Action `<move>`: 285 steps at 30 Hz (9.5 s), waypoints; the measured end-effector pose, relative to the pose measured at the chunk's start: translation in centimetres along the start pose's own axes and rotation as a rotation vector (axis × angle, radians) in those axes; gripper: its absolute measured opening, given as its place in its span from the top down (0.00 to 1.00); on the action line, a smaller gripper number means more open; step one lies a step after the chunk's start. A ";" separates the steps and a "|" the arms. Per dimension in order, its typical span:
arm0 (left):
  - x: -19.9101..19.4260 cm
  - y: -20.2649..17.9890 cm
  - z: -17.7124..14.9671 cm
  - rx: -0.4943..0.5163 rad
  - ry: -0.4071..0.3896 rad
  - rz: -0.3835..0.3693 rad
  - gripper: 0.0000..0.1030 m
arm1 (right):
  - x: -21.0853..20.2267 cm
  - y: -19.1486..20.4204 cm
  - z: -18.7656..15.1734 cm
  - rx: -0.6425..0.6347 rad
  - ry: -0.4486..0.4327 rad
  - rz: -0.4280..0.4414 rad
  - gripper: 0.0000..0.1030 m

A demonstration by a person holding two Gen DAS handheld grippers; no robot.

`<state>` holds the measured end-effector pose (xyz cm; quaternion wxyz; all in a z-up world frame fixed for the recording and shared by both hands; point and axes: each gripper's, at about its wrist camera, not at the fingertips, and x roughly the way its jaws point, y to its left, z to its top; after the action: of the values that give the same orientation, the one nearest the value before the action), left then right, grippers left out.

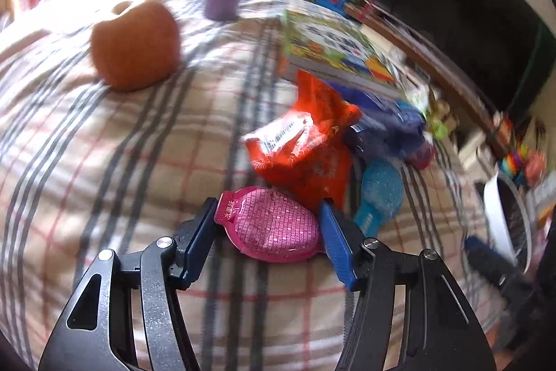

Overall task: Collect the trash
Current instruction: 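Grasp the pink sponge with the left tool, then grasp the blue brush with the right tool while the left tool holds the sponge, then carry sponge and brush over the trash bin and open both tools to drop them, then move both open tools back over the bed toward the snack wrappers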

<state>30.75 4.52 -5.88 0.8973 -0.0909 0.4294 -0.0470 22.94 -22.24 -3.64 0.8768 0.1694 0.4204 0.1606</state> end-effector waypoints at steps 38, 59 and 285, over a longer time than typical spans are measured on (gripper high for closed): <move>-6.7 -1.7 -8.0 0.173 0.077 -0.080 0.33 | 1.0 4.5 -2.1 -0.310 0.163 0.013 1.00; -9.0 -0.4 -10.2 -0.048 0.036 -0.011 0.12 | 2.6 3.1 -0.1 -0.083 0.126 0.077 0.58; -4.7 0.1 -4.4 0.008 -0.005 0.067 0.22 | 1.7 4.6 1.3 -0.298 0.007 0.081 0.06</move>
<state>24.41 4.80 -4.99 0.8999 -0.0728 0.4296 -0.0186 24.33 -17.66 -2.08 0.8836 0.0537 0.3876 0.2573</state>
